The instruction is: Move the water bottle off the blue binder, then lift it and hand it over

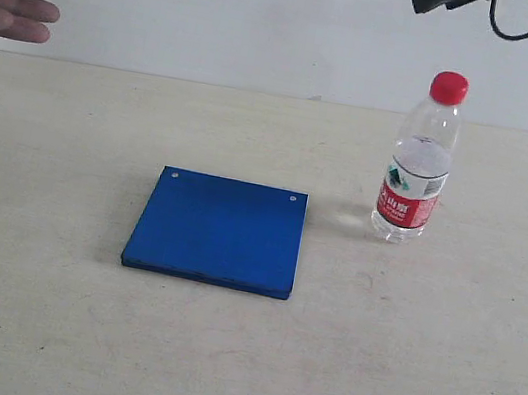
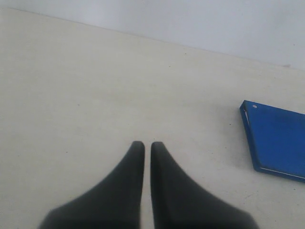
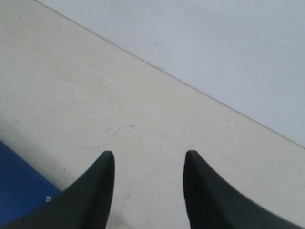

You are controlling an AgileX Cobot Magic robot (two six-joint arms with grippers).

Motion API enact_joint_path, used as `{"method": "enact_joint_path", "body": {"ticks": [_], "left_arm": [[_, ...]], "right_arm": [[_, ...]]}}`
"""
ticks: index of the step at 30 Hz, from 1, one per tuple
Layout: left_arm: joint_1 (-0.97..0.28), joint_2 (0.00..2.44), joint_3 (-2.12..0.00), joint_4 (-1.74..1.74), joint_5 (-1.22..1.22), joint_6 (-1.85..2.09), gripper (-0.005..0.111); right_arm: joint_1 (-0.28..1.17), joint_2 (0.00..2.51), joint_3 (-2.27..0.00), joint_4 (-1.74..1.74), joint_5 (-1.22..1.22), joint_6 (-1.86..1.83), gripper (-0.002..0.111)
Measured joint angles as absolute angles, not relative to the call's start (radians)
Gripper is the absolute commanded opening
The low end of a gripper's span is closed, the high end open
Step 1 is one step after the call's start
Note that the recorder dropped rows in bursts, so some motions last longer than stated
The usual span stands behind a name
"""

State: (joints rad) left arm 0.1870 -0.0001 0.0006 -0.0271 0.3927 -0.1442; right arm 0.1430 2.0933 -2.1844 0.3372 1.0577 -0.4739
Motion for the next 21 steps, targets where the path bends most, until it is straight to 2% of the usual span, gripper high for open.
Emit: {"method": "enact_joint_path", "body": {"ticks": [2,6,8,15,21], "left_arm": [[0.187,0.000,0.001,-0.027,0.393,-0.144,0.005],[0.187,0.000,0.001,-0.027,0.393,-0.144,0.005],[0.187,0.000,0.001,-0.027,0.393,-0.144,0.005],[0.187,0.000,0.001,-0.027,0.393,-0.144,0.005],[0.187,0.000,0.001,-0.027,0.393,-0.144,0.005]], "right_arm": [[0.143,2.058,-2.184,0.361,1.069,-0.440,0.035],[0.142,1.982,-2.184,0.576,1.148,-0.494,0.008],[0.142,1.966,-2.183,0.660,1.196,-0.534,-0.001],[0.203,1.902,-2.116,0.594,1.221,-0.534,0.000],[0.211,1.667,-2.112,0.422,1.203,-0.459,0.000]]}}
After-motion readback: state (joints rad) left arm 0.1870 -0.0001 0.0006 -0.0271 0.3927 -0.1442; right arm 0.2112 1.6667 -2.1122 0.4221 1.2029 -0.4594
